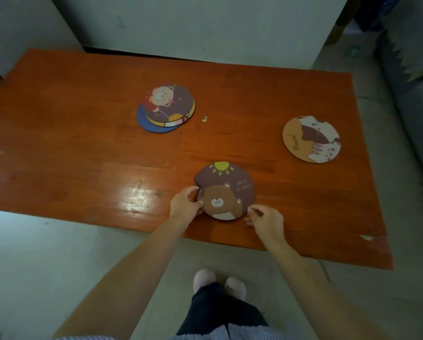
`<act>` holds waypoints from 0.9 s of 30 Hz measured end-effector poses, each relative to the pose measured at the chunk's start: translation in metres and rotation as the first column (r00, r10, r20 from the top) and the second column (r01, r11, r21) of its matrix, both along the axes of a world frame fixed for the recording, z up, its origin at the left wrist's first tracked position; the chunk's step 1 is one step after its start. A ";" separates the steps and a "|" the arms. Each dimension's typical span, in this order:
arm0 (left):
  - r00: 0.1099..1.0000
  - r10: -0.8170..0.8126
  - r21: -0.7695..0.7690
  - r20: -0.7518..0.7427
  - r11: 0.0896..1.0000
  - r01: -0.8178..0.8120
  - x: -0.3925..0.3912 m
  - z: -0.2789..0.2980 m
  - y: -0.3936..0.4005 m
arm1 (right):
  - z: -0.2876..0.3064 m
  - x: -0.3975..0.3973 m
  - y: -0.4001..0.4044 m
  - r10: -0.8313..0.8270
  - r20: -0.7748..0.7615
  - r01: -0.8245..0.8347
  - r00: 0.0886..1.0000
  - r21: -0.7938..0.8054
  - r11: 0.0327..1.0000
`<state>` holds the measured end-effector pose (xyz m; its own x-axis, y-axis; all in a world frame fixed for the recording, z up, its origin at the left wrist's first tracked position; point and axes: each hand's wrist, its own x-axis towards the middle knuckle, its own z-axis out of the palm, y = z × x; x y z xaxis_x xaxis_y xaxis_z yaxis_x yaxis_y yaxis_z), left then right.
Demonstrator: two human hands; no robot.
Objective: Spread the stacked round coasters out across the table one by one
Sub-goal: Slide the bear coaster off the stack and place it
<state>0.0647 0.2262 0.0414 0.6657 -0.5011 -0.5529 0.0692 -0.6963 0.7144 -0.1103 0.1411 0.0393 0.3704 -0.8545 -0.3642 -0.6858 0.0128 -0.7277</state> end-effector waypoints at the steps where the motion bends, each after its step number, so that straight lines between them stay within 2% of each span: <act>1: 1.000 0.005 -0.009 -0.016 1.000 -0.005 0.001 -0.001 0.002 | 0.000 0.001 -0.001 -0.067 0.013 0.066 0.998 0.073 0.995; 7: 0.999 -0.019 -0.066 -0.037 0.998 0.017 0.012 0.003 0.016 | 0.007 0.027 -0.025 -0.202 -0.017 0.203 0.979 0.109 0.973; 10: 1.000 -0.021 -0.072 -0.011 0.997 0.020 0.020 0.003 0.019 | 0.007 0.044 -0.029 -0.108 -0.133 0.121 0.985 0.090 0.989; 13: 0.997 -0.049 -0.031 0.059 0.998 0.051 0.025 0.002 0.019 | 0.002 0.051 -0.027 -0.095 -0.205 0.112 0.974 0.074 0.991; 16: 0.991 -0.063 -0.009 0.120 0.998 0.064 0.025 0.000 0.021 | 0.000 0.054 -0.029 -0.115 -0.233 0.132 0.966 0.058 0.990; 20: 0.991 -0.055 -0.020 0.123 0.998 0.058 0.021 -0.002 0.024 | 0.003 0.052 -0.032 -0.101 -0.242 0.107 0.965 0.013 0.994; 27: 0.936 -0.165 0.100 0.311 0.985 0.140 0.019 -0.003 0.023 | 0.000 0.048 -0.029 -0.001 -0.301 0.000 0.954 -0.002 1.000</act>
